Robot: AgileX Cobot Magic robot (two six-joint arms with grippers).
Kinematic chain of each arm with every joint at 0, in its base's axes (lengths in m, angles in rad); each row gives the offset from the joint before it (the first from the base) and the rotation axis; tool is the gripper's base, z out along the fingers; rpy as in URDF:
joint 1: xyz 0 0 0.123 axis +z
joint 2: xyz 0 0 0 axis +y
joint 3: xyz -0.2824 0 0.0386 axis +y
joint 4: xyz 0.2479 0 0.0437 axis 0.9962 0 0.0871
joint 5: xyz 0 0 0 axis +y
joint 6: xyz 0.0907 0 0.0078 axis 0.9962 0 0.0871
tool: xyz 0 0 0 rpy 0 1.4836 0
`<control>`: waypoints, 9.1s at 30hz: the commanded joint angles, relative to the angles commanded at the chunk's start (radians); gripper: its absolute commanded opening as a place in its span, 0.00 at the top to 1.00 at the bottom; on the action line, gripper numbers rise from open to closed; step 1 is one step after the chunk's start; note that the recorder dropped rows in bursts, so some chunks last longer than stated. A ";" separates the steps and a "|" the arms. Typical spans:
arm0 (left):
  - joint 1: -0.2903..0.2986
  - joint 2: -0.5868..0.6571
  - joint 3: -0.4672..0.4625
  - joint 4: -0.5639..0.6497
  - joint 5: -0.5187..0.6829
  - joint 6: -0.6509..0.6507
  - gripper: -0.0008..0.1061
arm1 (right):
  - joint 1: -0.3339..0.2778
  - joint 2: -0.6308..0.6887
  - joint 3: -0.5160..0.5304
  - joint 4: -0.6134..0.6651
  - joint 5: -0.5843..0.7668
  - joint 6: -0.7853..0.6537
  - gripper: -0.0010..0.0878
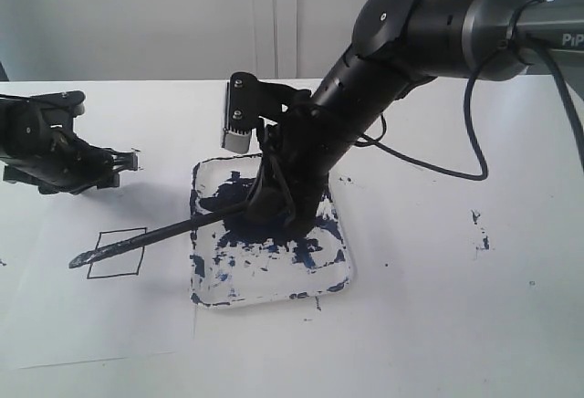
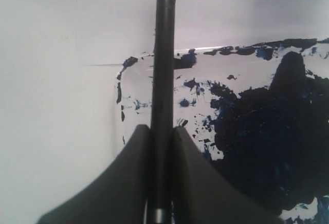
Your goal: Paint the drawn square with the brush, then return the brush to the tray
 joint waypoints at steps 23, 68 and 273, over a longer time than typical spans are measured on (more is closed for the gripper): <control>-0.002 0.022 0.000 0.000 0.007 0.000 0.41 | 0.000 0.013 0.000 -0.012 -0.125 -0.035 0.99; -0.002 0.022 0.000 0.000 0.015 0.015 0.41 | 0.000 0.102 -0.011 0.035 -0.191 -0.059 0.99; -0.002 -0.019 -0.002 0.071 0.082 0.038 0.44 | 0.089 0.020 -0.017 -0.177 -0.179 0.154 0.99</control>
